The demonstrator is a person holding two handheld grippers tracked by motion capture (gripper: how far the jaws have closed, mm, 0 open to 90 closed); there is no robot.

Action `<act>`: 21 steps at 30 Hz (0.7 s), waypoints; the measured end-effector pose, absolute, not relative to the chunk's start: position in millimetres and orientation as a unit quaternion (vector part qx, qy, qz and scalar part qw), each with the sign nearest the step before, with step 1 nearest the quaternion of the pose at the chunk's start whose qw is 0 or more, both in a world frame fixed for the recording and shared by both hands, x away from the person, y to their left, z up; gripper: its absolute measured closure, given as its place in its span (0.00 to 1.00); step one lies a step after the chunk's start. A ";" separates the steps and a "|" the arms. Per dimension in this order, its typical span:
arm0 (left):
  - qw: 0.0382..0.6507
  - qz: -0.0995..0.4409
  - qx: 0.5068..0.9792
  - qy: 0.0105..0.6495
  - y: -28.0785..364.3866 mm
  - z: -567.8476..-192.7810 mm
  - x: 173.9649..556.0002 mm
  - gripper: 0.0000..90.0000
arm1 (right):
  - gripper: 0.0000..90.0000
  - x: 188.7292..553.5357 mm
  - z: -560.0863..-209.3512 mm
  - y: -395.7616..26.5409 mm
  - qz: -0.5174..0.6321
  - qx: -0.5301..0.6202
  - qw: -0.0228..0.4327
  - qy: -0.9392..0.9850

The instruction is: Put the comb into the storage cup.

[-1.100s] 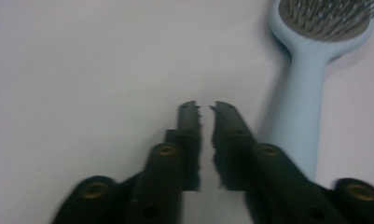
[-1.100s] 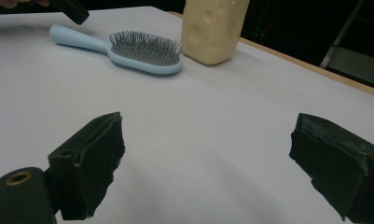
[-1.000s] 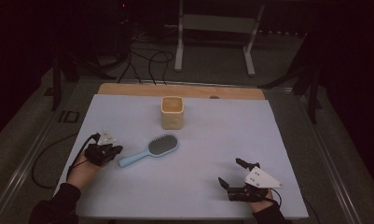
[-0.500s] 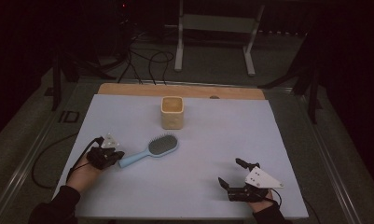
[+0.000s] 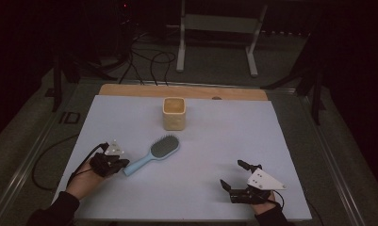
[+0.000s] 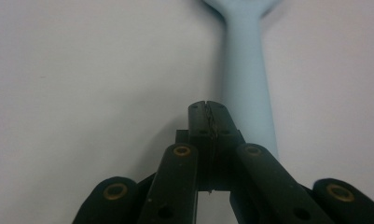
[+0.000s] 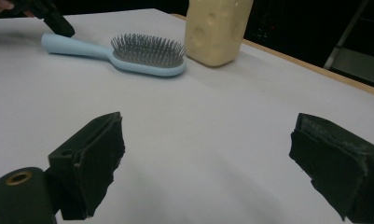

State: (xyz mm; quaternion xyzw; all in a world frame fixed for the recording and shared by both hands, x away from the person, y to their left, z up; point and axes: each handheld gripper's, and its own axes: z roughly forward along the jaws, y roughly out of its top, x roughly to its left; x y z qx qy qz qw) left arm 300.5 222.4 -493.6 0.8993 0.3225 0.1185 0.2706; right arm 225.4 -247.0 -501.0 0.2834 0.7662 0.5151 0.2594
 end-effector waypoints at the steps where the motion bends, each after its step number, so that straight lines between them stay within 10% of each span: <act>1: 0.273 0.116 0.900 0.320 221.6 -493.3 299.2 1.00 | 0.10 225.3 -500.9 -247.0 0.515 0.283 0.260 0.767; 21: 0.270 0.089 0.912 0.296 203.8 -494.2 278.0 1.00 | 0.10 224.8 -501.4 -245.6 0.513 0.283 0.257 0.768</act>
